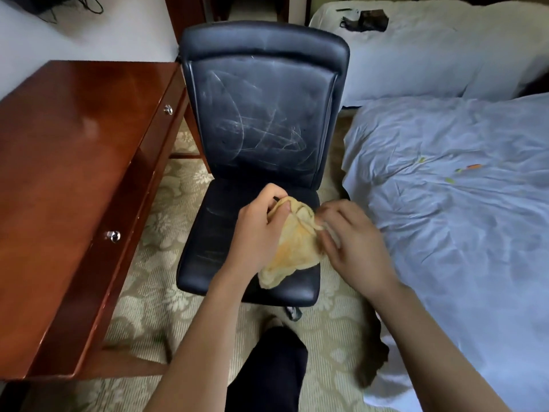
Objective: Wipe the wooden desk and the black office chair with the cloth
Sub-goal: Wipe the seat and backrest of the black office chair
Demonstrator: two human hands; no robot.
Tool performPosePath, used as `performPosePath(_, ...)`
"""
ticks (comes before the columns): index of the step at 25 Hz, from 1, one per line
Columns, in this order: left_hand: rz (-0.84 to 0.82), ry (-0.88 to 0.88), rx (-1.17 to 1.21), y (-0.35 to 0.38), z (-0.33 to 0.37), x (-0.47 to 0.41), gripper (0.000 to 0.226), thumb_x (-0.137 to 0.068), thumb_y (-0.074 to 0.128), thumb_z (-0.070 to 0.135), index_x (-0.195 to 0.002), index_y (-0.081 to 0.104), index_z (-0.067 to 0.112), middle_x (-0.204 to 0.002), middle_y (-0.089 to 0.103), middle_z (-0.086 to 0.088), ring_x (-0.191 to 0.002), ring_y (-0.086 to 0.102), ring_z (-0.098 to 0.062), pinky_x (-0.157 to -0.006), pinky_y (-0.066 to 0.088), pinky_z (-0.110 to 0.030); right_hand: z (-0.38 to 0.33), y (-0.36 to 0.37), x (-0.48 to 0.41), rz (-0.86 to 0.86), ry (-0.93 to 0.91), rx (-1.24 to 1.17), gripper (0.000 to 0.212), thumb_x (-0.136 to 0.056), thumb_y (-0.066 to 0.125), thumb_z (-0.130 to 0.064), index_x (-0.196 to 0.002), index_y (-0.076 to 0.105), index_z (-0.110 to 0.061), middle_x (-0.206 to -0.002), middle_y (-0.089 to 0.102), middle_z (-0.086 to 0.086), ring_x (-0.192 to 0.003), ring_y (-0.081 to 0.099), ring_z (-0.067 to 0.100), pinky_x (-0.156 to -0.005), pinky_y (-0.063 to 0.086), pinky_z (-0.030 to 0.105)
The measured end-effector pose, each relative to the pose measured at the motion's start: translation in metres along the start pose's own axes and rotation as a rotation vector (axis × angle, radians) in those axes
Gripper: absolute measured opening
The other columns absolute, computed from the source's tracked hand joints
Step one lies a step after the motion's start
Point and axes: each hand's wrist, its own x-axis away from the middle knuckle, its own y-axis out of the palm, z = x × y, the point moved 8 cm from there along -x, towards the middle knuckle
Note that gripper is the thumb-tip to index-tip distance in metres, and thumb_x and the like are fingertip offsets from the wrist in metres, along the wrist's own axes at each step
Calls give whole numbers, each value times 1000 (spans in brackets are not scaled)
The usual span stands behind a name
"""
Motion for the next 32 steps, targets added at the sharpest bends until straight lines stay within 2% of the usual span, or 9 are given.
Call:
performPosePath(3, 47, -94, 19, 12, -35, -51, 14, -97, 48, 18, -83, 50, 22, -52, 44, 13, -45, 37, -4, -44, 27, -14, 41, 37, -33, -185, 10, -101, 32, -82, 70, -9, -102, 51, -23, -119, 53, 2, -108, 55, 23, -83, 50, 39)
performPosePath(8, 69, -268, 115, 25, -76, -125, 10, -95, 51, 21, -86, 54, 18, -53, 48, 5, -41, 37, -3, -44, 30, -16, 121, 95, -79, -326, 437, -534, 69, -80, 73, -38, -137, 33, -39, -135, 43, -15, -120, 50, 13, -94, 49, 43)
performPosePath(13, 151, -363, 80, 1, -110, -160, 10, -94, 52, 27, -87, 56, 22, -56, 58, 7, -49, 51, -2, -47, 38, -17, 126, 150, -119, -366, 452, -581, 94, -67, 71, -64, -142, 15, -53, -143, 33, -22, -127, 43, 4, -98, 48, 41)
performPosePath(18, 404, -532, 78, -34, -148, -166, 10, -93, 52, 23, -84, 56, 23, -68, 67, -2, -67, 64, -16, -62, 50, -31, 107, 197, -157, -441, 257, -662, 80, -60, 83, -50, -121, 31, -57, -129, 44, -24, -119, 49, 7, -94, 48, 31)
performPosePath(22, 568, -649, 0, -22, -162, -155, 18, -94, 50, 23, -79, 53, 34, -68, 64, 14, -68, 60, 7, -57, 40, -6, 118, 238, -150, -755, 150, -700, 88, -56, 84, -46, -127, 37, -30, -140, 39, -5, -127, 43, 18, -98, 44, 43)
performPosePath(24, 659, -730, 15, -1, -169, -150, 19, -93, 53, 25, -78, 52, 37, -68, 62, 18, -66, 59, 7, -56, 38, -4, 139, 250, -150, -867, 62, -711, 84, -58, 86, -34, -126, 41, -14, -136, 43, 1, -123, 45, 21, -97, 43, 41)
performPosePath(26, 777, -794, 42, 27, -172, -141, 19, -94, 53, 25, -79, 54, 37, -71, 64, 16, -72, 64, -2, -63, 45, -9, 161, 262, -150, -971, -32, -708, 69, -64, 84, -19, -122, 47, -10, -126, 49, 1, -115, 50, 17, -95, 44, 33)
performPosePath(29, 903, -845, 135, 74, -181, -126, 20, -95, 51, 20, -85, 60, 35, -79, 69, 8, -84, 68, -17, -82, 55, -36, 189, 283, -138, -1093, -21, -746, 38, -77, 75, -12, -111, 59, -15, -109, 58, -3, -98, 57, 7, -86, 48, 26)
performPosePath(32, 997, -870, 131, 121, -185, -103, 18, -96, 49, 20, -102, 66, 26, -91, 71, 9, -88, 67, -11, -84, 55, -36, 211, 297, -106, -1157, 37, -853, 8, -86, 65, -9, -91, 61, -14, -86, 64, 2, -81, 60, 15, -73, 50, 31)
